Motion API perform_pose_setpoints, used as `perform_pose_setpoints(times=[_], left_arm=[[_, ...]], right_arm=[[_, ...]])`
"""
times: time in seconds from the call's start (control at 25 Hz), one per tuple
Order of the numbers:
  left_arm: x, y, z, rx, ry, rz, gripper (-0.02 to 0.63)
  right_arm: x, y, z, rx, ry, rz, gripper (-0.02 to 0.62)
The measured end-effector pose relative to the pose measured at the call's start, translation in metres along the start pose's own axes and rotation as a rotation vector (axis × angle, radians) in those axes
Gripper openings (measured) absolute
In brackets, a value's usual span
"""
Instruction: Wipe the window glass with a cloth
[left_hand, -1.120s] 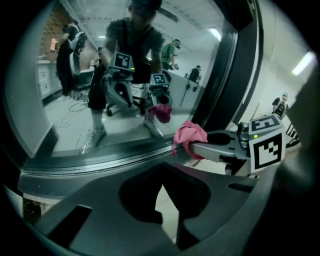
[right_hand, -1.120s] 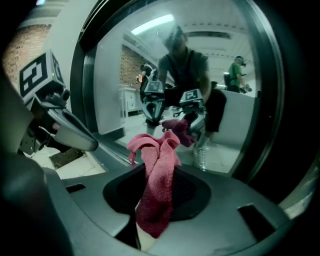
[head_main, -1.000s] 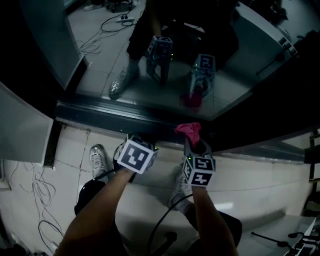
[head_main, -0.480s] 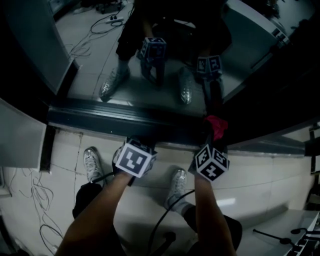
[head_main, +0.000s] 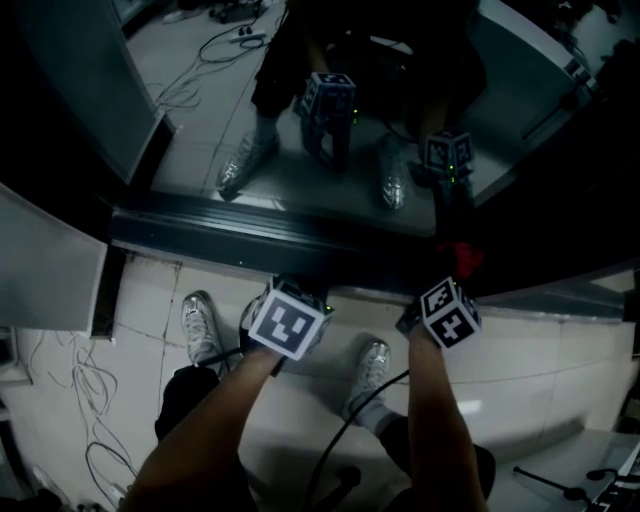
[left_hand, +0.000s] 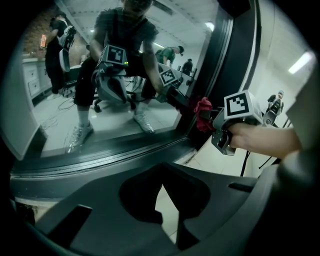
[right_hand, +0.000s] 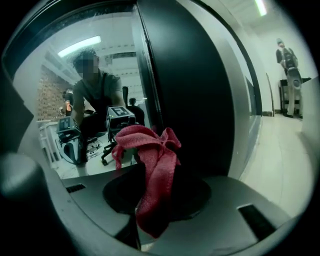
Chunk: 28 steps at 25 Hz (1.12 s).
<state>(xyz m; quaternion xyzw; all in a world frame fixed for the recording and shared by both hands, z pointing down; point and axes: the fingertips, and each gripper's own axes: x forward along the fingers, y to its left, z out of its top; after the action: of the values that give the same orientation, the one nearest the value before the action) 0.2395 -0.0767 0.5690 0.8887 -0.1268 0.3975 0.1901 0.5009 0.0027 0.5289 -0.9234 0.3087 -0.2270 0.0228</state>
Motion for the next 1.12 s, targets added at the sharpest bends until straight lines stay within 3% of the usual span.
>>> perform_pose_setpoints(times=[0.12,0.4,0.72,0.92,1.12], left_arm=[[-0.002,0.006,-0.003,-0.005,0.01,0.009,0.005],[0.0,0.009,-0.016,-0.006,0.04,0.018,0.005],[-0.008,0.024,-0.022,-0.002,0.05,0.042,0.005],[-0.013,0.027,-0.023,-0.014,0.044,0.035,0.005],[-0.021,0.037,-0.025,-0.024,0.042,0.043,0.005]], right_arm=[[-0.002,0.007,-0.003,-0.023,-0.005,0.031,0.117],[-0.022,0.058,-0.013,-0.192,-0.024,0.241,0.117],[-0.048,0.122,-0.024,-0.359,-0.035,0.414,0.117],[-0.057,0.152,-0.031,-0.416,-0.032,0.461,0.117],[-0.069,0.183,-0.04,-0.543,-0.041,0.525,0.115]])
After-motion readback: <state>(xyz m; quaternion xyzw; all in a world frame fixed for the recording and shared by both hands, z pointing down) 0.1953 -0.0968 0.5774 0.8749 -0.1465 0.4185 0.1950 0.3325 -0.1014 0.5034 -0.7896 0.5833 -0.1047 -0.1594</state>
